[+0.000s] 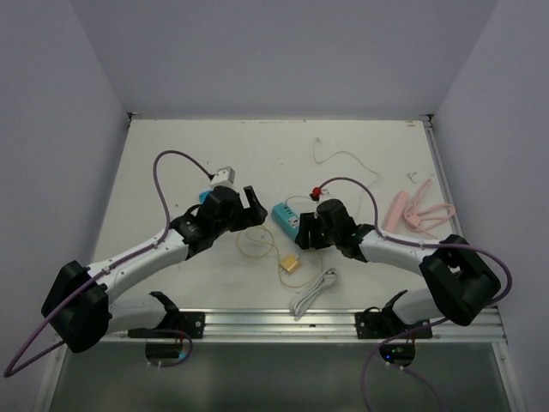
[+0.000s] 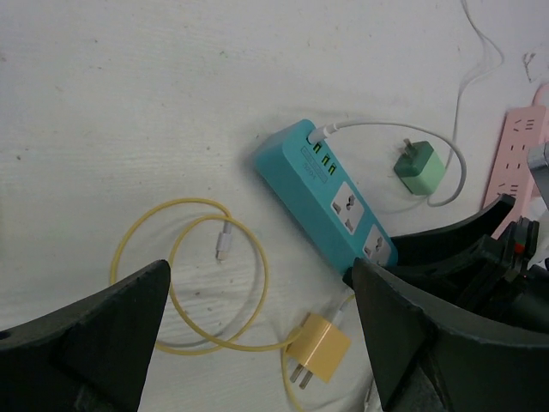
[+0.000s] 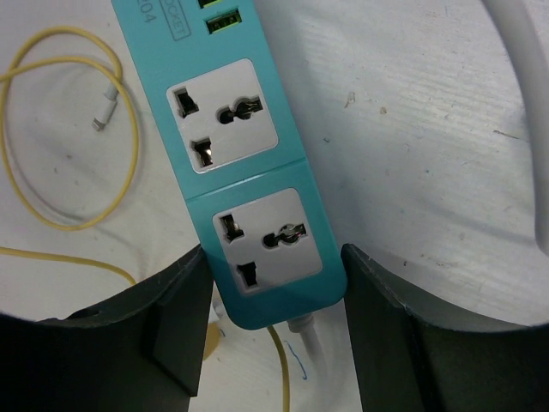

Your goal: Pull the plug off the socket

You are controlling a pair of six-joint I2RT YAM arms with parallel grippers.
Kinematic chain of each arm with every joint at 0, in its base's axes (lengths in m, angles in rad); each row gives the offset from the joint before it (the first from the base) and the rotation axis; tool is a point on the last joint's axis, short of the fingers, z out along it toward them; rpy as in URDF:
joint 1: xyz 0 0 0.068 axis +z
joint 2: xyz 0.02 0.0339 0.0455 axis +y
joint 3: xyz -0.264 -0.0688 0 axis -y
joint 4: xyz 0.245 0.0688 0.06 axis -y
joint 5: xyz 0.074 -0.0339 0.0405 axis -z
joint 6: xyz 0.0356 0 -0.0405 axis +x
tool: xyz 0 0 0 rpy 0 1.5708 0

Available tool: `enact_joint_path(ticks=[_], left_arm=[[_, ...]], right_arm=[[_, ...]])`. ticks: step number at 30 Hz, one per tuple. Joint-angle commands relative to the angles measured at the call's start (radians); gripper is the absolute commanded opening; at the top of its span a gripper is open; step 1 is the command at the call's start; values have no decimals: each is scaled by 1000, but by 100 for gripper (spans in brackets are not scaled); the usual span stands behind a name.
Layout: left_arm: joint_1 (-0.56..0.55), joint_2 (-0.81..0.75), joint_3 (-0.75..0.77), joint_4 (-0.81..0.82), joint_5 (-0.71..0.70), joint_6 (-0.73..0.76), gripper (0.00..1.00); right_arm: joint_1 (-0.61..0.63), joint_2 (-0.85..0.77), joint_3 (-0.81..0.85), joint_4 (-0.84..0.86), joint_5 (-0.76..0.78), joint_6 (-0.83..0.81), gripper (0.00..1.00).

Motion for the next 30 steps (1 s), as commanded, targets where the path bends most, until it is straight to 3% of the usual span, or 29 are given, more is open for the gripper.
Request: enact_joint_path(ticks=[1,18,30], left_arm=[[4,59,59,75,33,-101,90],[-24,415,114,288,154,-287,86],[-51,507,88,377,170,-365,76]], right_arm=[[2,-36,-24,155,-23,156,0],[-1,68,-130,391,-22,445,0],[2,139,-186,503,-42,529,0]])
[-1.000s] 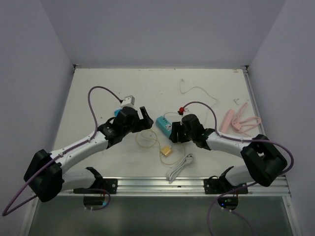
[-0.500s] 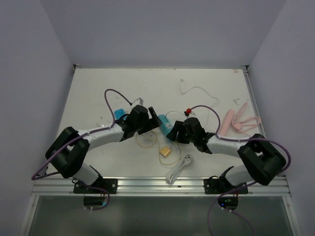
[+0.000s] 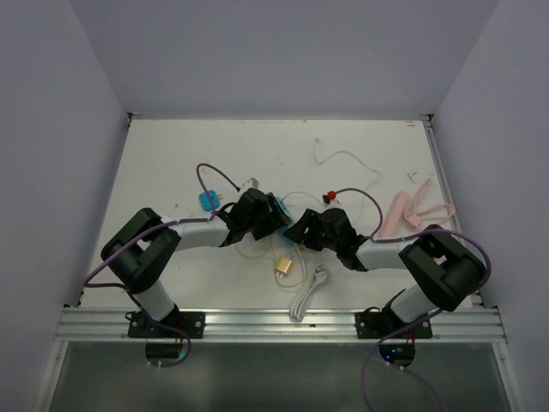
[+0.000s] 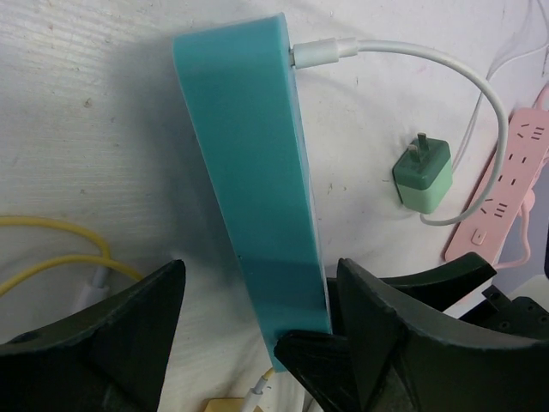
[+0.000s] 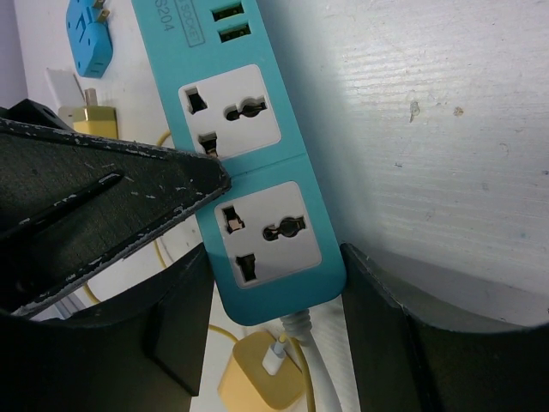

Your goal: Pull the plug off the socket

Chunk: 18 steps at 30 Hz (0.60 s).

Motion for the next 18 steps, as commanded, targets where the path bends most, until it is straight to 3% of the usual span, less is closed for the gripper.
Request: enact_joint_path(ticks=[1,7,11,12,14,15,18], left_arm=[[-9,9,7,82,0,-41,72],[-11,15,9,85,-23,-46,54],[-11,31,32,75,-29,-46,43],[-9,37,39,75,-30,-47,36],[-9,40,42,71,-31,-47,34],[-9,41,44,70,-33,-46,28],[-9,32,41,52,-42,-29,22]], right_arm=[[2,21,-26,4,12,29,0],[16,8,-18,-15,23,-2,0],[31,-2,-14,-31,36,-19,8],[33,-8,-12,-35,39,-20,13],[35,-15,-11,-43,42,-23,20],[38,-26,-9,-48,44,-28,31],[42,-54,-9,-77,46,-49,55]])
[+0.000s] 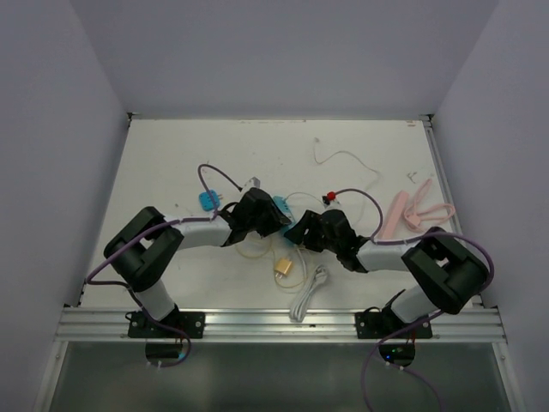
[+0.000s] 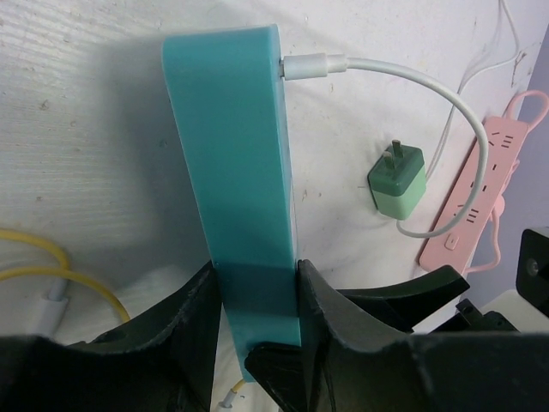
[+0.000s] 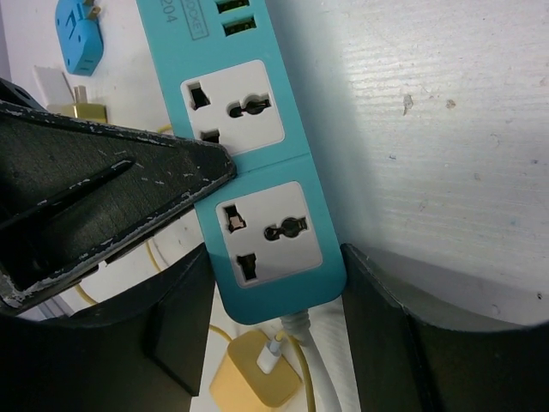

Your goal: Pull the plug off the socket

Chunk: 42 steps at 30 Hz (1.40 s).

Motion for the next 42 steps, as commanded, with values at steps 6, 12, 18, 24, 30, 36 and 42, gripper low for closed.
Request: enact_joint_path(ticks=[6,12,18,24,30,36,42], left_arm=[[-2,-44,35,-56,-83,136,5],[6,-84,94,-166,-98,328,0],[9,-90,183,-306,-60,519,0],[20,-73,224,-370,11,600,0],[52,-40,247,-403,101,622,0],[55,2,279,-404,159,615,0],[63,45,332,-452,198,635,0]], right_arm=[[22,-207,48,-267,40,-131,76],[20,-409,172,-553,90,-299,77],[-2,-478,249,-669,195,-585,79],[-58,-405,353,-732,192,-751,85],[-75,-210,473,-691,141,-929,66],[-98,-40,530,-589,-17,-1090,67],[-102,93,623,-580,-39,-1182,67]])
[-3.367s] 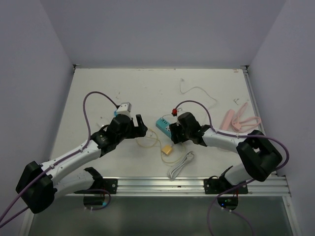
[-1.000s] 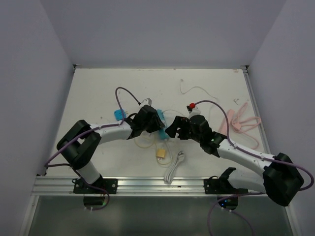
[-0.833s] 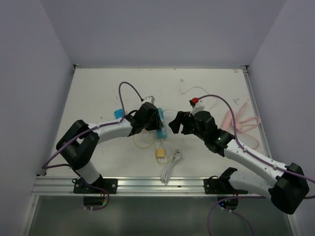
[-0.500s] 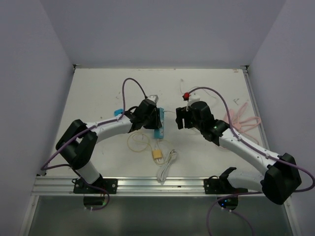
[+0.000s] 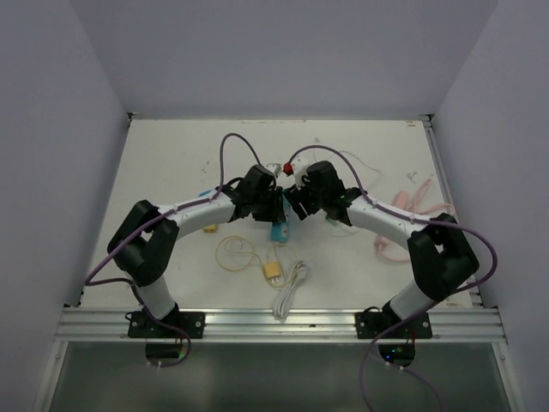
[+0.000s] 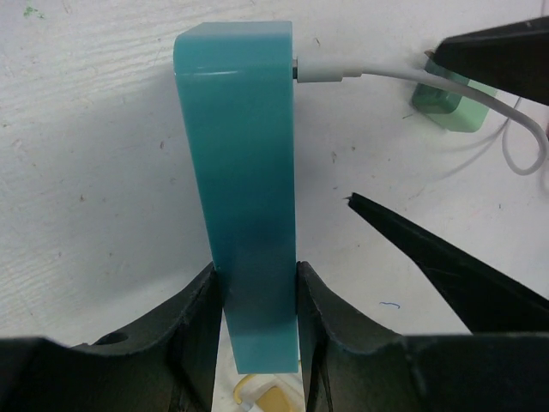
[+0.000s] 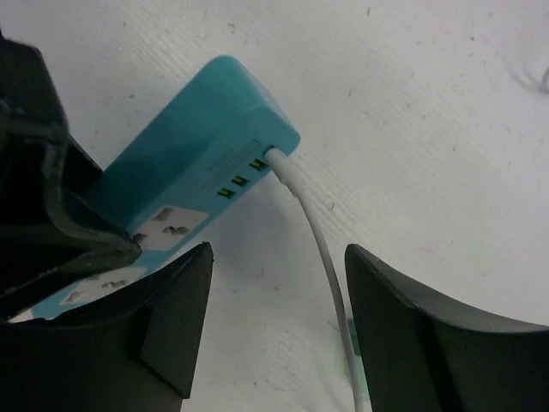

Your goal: Pull the plug off the socket

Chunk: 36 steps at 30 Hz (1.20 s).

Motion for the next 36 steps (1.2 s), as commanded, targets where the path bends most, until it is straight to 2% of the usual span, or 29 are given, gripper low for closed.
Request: enact_joint_path(ticks=[1,4,6,13,19,20,22,23,25,36], left_arm=[[11,14,59,-47,58,45,0],[21,19,59,-50,72,50,0],[31,22,60,-53,82,53,0],[44,40,60,-58,122,67,0],[54,50,71,-69,139,77,0],[54,53,74,-75,138,81,0],[57,59,80,-91,125,81,0],[60,60,82,-98,119,82,0],[66,71,88,-127,89,82,0],[83,136,119,-297,-55,104,0]], right_arm=[[-6,50,89,59,-55,-107,66],[-15,98,107,74,-71,-130,63],[-32,118,115,77,-88,-132,56],[-78,148,106,117,-164,-124,48],[-87,173,103,119,-212,-126,31],[-89,175,103,119,-216,-126,23],[-89,173,103,117,-227,-126,14],[-89,171,103,114,-230,-129,6],[-89,158,98,96,-233,-135,0],[-89,104,104,22,-221,-153,0]])
